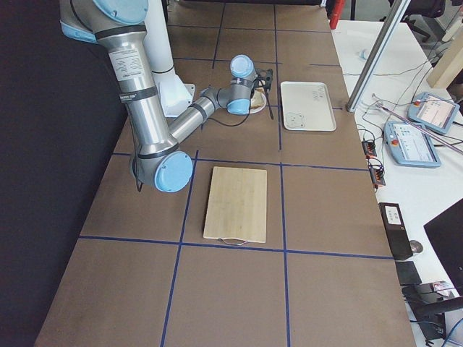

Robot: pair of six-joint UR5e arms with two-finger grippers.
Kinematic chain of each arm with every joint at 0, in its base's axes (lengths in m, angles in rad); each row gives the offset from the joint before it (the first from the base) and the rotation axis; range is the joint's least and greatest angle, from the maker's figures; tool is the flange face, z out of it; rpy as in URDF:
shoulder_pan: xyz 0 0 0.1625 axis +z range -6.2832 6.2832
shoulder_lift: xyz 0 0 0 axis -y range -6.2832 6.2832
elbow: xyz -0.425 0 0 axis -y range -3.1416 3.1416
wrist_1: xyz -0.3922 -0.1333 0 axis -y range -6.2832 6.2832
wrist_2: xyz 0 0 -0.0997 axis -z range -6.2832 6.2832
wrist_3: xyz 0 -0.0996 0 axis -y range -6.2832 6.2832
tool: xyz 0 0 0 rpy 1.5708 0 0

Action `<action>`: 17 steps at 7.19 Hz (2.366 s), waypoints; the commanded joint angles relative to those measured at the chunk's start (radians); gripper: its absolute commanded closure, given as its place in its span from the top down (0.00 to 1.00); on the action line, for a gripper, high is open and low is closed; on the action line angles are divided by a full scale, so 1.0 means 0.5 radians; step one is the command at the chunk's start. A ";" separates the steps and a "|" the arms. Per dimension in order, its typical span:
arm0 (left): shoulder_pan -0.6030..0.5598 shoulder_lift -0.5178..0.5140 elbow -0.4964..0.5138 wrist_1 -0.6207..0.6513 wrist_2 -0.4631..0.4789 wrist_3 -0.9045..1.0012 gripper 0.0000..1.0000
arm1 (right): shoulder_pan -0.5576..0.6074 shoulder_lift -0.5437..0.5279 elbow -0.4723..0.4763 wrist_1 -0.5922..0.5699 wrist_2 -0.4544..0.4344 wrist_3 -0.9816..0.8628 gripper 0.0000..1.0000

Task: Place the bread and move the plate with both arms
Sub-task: 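Lift the bread slice with the right gripper and lay it on the egg toast, then open the right gripper and withdraw it while the left arm reaches toward the plate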

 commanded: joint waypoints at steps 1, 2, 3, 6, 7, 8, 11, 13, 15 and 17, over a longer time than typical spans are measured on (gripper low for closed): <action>0.000 -0.003 0.002 0.000 0.001 0.000 1.00 | -0.242 0.110 -0.180 0.099 -0.269 0.006 0.00; 0.000 0.001 -0.001 0.000 0.001 0.000 1.00 | -0.261 0.199 -0.327 0.102 -0.321 -0.025 0.00; 0.000 -0.003 -0.001 0.000 0.001 0.000 1.00 | -0.279 0.245 -0.411 0.099 -0.328 -0.080 0.00; 0.000 0.001 0.002 0.000 0.001 0.000 1.00 | -0.282 0.270 -0.497 0.096 -0.361 -0.129 0.00; 0.000 0.001 0.002 0.000 0.001 0.000 1.00 | -0.282 0.270 -0.510 0.096 -0.361 -0.135 0.00; 0.000 0.001 0.002 0.000 0.001 0.000 1.00 | -0.291 0.270 -0.522 0.099 -0.361 -0.135 0.02; 0.000 -0.003 -0.001 0.000 0.001 0.000 1.00 | -0.328 0.270 -0.559 0.099 -0.398 -0.138 0.09; 0.000 -0.003 -0.001 0.000 0.001 0.000 1.00 | -0.325 0.267 -0.565 0.099 -0.401 -0.135 0.46; 0.000 -0.009 -0.007 0.000 0.001 0.000 1.00 | -0.304 0.270 -0.565 0.099 -0.423 -0.129 1.00; 0.000 -0.009 -0.044 0.000 -0.005 -0.003 1.00 | -0.215 0.301 -0.547 0.093 -0.395 -0.108 1.00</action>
